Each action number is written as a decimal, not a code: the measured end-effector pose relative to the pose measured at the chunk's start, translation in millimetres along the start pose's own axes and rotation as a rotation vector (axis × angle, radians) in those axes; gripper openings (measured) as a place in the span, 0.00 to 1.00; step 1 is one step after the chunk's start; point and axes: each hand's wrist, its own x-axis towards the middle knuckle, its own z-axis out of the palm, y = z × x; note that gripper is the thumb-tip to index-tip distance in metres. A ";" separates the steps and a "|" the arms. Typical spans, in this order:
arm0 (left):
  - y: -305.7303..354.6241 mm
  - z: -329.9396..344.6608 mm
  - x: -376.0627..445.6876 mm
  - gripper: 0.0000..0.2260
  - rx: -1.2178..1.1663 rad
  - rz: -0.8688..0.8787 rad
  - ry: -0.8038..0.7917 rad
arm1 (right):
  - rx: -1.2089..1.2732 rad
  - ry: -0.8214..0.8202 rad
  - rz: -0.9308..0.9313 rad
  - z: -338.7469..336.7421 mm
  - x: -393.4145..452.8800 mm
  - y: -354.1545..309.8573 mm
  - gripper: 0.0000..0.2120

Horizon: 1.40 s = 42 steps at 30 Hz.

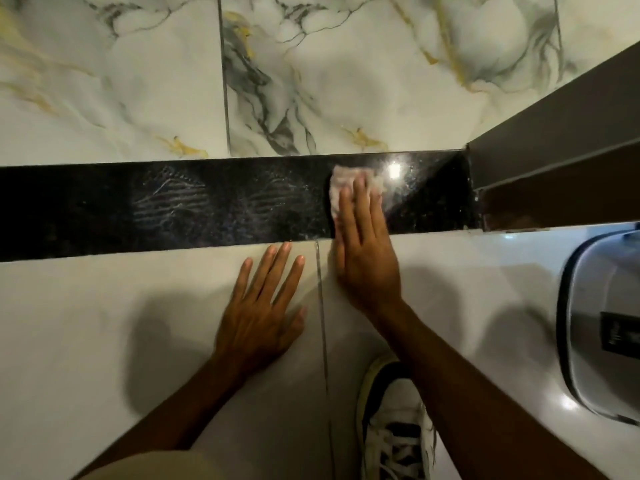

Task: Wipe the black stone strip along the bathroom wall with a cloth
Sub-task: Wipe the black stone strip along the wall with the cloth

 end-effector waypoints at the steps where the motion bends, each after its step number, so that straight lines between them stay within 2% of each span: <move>1: 2.0 -3.0 2.1 0.35 0.002 -0.005 -0.008 | 0.001 0.000 0.035 -5.7 -21.0 9.4 0.28; 4: 3.3 -3.6 5.8 0.34 0.001 -0.018 -0.007 | -0.009 0.092 0.287 -22.9 -33.3 41.3 0.29; 7: 3.3 2.0 3.2 0.34 0.001 -0.003 0.024 | -0.003 0.158 0.511 -22.6 23.4 52.7 0.33; 9: 3.1 3.1 2.8 0.34 0.000 -0.006 0.037 | 0.035 0.163 0.460 -17.0 52.5 40.7 0.33; 12: 4.3 1.1 3.2 0.34 -0.010 -0.025 0.018 | -0.023 0.030 0.056 -6.8 22.1 30.1 0.30; 13: 4.6 0.0 3.5 0.34 -0.017 -0.028 0.014 | 0.015 0.002 0.034 -9.6 1.8 33.2 0.30; 16: 3.4 -4.6 2.0 0.33 -0.038 -0.018 0.025 | -0.013 0.104 0.262 -27.0 -41.0 53.7 0.30; 18: 1.7 -5.1 -0.3 0.32 -0.036 -0.016 0.010 | -0.101 0.106 0.406 -30.4 -26.1 65.4 0.31; 20: -0.5 -3.2 -3.2 0.32 -0.044 -0.020 0.000 | -0.084 0.098 0.514 -27.5 11.0 61.4 0.33; 22: -2.6 1.7 -6.7 0.32 -0.065 -0.040 0.013 | -0.082 0.112 0.498 -17.0 44.7 45.6 0.34; 24: -4.4 3.7 -12.5 0.32 -0.084 -0.060 0.030 | -0.060 0.106 0.351 -7.1 50.0 27.1 0.32; 26: -7.5 1.4 -21.1 0.32 -0.094 -0.073 0.039 | -0.026 0.045 0.195 -4.5 25.4 16.7 0.31; 28: -12.9 -2.2 -29.8 0.32 -0.096 -0.088 0.035 | -0.003 -0.008 0.149 -10.4 -12.3 18.8 0.31; 31: -20.5 -5.4 -42.1 0.32 -0.087 -0.123 0.027 | -0.055 0.064 0.294 -17.9 -37.9 28.0 0.30; 33: -23.2 -2.1 -45.1 0.32 -0.080 -0.145 0.022 | -0.081 0.115 0.454 -15.3 -14.4 25.9 0.30; 35: -24.8 4.1 -47.4 0.32 -0.061 -0.162 0.024 | -0.008 0.147 0.521 -7.5 20.9 10.6 0.33; 37: -26.2 8.4 -48.1 0.33 -0.052 -0.186 0.033 | 0.059 0.126 0.391 2.0 45.4 -11.0 0.33; 40: -27.2 5.3 -48.5 0.35 -0.069 -0.224 0.056 | 0.018 0.009 0.032 11.2 30.4 -28.9 0.30; 42: -26.3 -0.7 -48.2 0.34 -0.079 -0.228 0.073 | 0.009 -0.028 0.023 4.7 -4.5 -29.4 0.30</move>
